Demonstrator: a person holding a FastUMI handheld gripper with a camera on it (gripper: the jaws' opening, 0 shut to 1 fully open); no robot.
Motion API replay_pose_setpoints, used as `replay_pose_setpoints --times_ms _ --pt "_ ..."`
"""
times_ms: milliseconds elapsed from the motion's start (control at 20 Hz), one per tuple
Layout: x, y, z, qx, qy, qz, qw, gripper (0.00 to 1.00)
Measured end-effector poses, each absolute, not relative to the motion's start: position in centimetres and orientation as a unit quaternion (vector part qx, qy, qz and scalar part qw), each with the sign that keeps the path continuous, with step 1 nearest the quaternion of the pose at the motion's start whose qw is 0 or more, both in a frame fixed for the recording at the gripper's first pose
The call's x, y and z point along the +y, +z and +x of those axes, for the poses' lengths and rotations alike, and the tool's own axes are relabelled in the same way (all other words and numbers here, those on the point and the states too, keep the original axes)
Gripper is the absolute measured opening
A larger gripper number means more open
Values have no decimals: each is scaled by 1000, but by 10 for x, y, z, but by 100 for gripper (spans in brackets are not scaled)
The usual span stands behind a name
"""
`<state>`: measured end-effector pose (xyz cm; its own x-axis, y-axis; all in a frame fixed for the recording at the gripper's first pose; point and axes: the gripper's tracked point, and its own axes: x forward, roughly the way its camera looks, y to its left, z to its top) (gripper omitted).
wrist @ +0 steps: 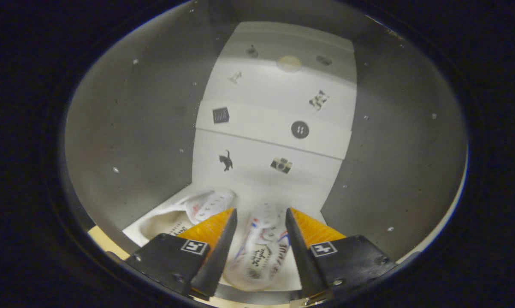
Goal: Open the shoe cabinet door, grab the shoes and put them into the shoe cabinet, then close the shoe cabinet door.
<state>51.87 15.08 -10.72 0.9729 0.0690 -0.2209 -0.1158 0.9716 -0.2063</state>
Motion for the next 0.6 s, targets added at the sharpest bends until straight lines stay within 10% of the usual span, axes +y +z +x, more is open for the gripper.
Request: replay_pose_setpoints --times_ms 250,600 --pt "160 -47 430 14 45 -50 998 100" --pt "177 -12 280 -3 69 -45 997 100"
